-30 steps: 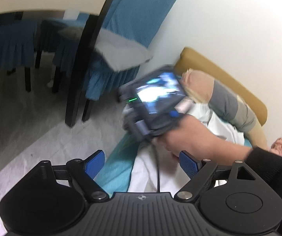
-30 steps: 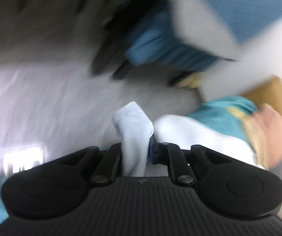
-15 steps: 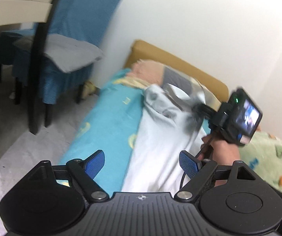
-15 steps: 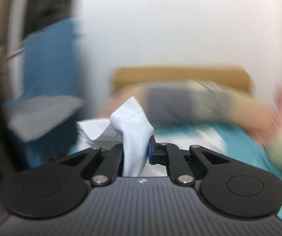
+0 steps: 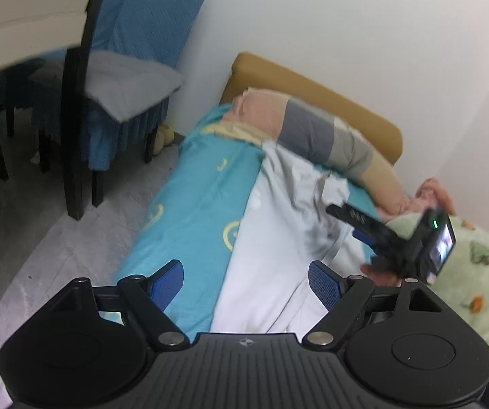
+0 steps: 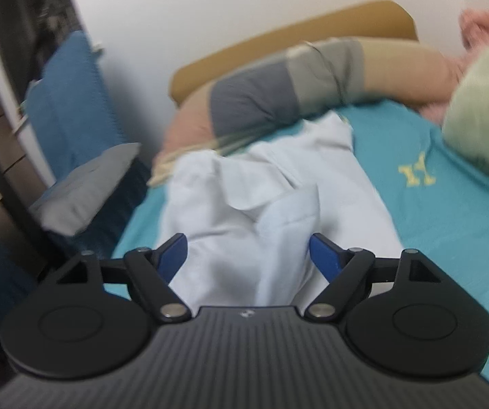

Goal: Fold clothes

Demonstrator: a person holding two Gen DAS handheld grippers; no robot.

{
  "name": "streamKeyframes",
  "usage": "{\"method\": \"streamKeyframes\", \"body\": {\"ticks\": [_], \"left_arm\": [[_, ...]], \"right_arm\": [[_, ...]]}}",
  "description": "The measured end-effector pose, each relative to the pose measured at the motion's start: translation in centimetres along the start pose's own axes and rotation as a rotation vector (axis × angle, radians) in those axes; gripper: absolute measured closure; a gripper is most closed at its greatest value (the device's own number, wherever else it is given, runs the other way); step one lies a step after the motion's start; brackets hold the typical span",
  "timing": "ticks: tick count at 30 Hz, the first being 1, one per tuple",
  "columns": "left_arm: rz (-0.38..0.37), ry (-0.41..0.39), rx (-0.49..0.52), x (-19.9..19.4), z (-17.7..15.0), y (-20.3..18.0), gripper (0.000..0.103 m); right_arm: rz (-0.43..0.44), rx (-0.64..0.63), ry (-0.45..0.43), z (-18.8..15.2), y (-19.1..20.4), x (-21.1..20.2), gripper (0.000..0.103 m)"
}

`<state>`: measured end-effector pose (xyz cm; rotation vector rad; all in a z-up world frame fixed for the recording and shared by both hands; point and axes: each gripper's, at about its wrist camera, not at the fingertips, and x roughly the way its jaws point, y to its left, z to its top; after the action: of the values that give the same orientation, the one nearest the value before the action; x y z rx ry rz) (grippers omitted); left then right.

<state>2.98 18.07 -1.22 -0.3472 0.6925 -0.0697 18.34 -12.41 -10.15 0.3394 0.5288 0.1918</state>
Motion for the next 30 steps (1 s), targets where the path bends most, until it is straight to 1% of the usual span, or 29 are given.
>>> {"method": "streamKeyframes", "body": {"ticks": [3,4,7,8,9,11,14,16,18,20,22,24,26,28,29,30], "left_arm": [[0.024,-0.031,0.02,-4.0,2.3,0.9,0.021],[0.054,-0.059,0.011,-5.3,2.9,1.3,0.021],[0.068,-0.127,-0.069,-9.0,5.1,2.9,0.022],[0.054,-0.145,-0.088,-10.0,5.8,3.4,0.022],[0.043,-0.156,-0.104,-10.8,6.4,3.9,0.021],[0.031,-0.153,-0.142,-11.9,7.5,5.0,0.021],[0.061,-0.17,-0.152,-12.8,7.4,6.5,0.021],[0.081,-0.15,-0.122,-12.8,6.0,7.1,0.021],[0.054,-0.114,-0.089,-12.3,3.5,7.8,0.021],[0.016,-0.046,-0.067,-11.0,0.0,8.4,0.022],[-0.033,0.038,-0.057,-9.5,-3.7,9.1,0.025],[-0.065,0.107,-0.051,-7.9,-7.1,9.6,0.028],[-0.082,0.156,-0.038,-6.5,-10.0,10.0,0.03],[-0.084,0.205,-0.018,-5.3,-11.8,10.3,0.032],[-0.078,0.229,-0.009,-4.9,-12.5,10.4,0.036],[-0.072,0.254,0.001,-4.5,-13.3,10.6,0.045]], "right_arm": [[0.014,-0.039,-0.051,1.2,0.2,-4.4,0.023],[0.022,-0.038,-0.058,1.5,0.1,-6.0,0.023],[0.044,-0.038,-0.088,2.3,-0.5,-10.9,0.023],[0.044,-0.038,-0.1,2.4,-0.8,-12.7,0.023],[0.037,-0.03,-0.098,2.5,-1.2,-13.9,0.023],[0.028,-0.021,-0.079,2.9,-1.8,-15.9,0.022],[0.028,-0.013,-0.062,4.0,-2.4,-18.7,0.022],[0.05,0.03,-0.047,4.8,-3.0,-20.5,0.022],[0.065,0.051,-0.043,5.2,-3.6,-22.2,0.022],[0.076,0.013,-0.031,4.9,-4.0,-23.7,0.022],[0.088,-0.027,-0.011,3.9,-4.6,-24.8,0.022],[0.094,-0.05,0.024,2.6,-5.3,-25.5,0.022],[0.096,-0.065,0.067,1.1,-6.0,-26.0,0.022],[0.091,-0.075,0.121,-0.1,-6.5,-26.1,0.022],[0.084,-0.079,0.144,-0.4,-6.5,-25.9,0.022],[0.077,-0.083,0.165,-0.7,-6.5,-25.7,0.022]]}}
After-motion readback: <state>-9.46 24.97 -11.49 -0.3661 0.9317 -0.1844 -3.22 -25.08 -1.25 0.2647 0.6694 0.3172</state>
